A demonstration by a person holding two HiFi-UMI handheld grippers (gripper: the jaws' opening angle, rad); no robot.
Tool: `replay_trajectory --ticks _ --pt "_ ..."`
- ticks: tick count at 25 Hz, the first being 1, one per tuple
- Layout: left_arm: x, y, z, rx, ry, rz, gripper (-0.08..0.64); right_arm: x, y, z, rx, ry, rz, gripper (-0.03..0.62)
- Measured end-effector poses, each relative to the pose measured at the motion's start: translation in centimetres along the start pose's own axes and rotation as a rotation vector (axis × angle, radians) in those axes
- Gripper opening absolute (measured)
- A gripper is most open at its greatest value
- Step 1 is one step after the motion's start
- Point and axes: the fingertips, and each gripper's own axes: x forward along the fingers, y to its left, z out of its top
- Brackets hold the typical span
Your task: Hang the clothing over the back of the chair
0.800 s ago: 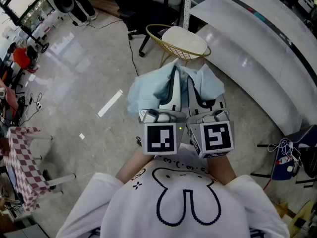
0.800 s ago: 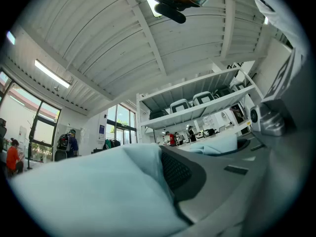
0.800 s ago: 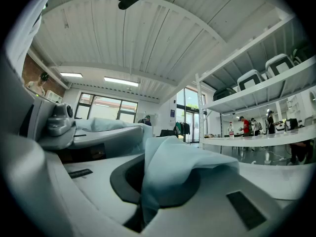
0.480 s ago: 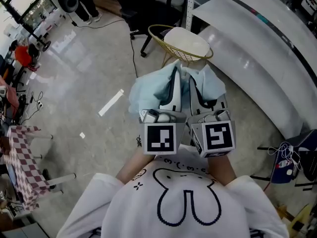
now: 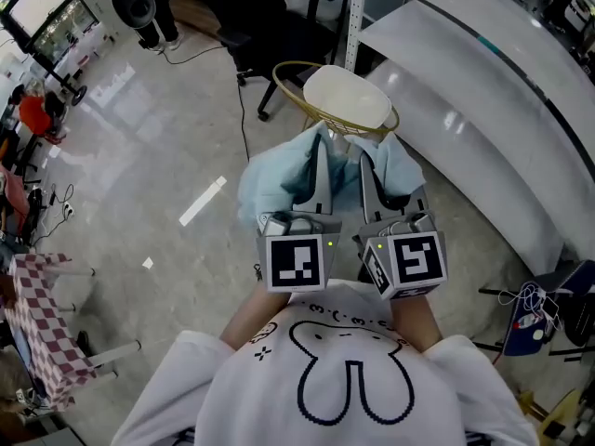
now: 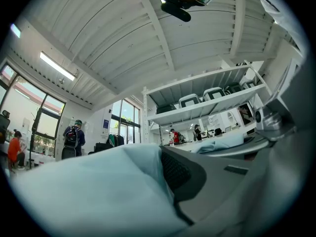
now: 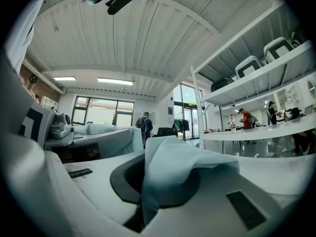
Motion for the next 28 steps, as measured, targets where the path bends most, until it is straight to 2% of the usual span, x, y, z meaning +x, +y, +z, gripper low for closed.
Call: replay_trajectory --ticks 7,14,28 --pt "5.5 4.2 -1.8 -0.029 0.019 0.034 0.021 6.3 -2.2 -0.7 -0.013 0.028 0.004 0.015" --pt "10.6 8.4 -3.4 -0.047 0.038 0.078 0.021 13.3 -4.4 -1.4 -0.067 0.068 0.012 0.015" --pt "17.7 19.0 -9.9 -0.126 0.163 0.174 0.021 26.7 -6.4 -3.7 -0.088 0.191 0.046 0.015"
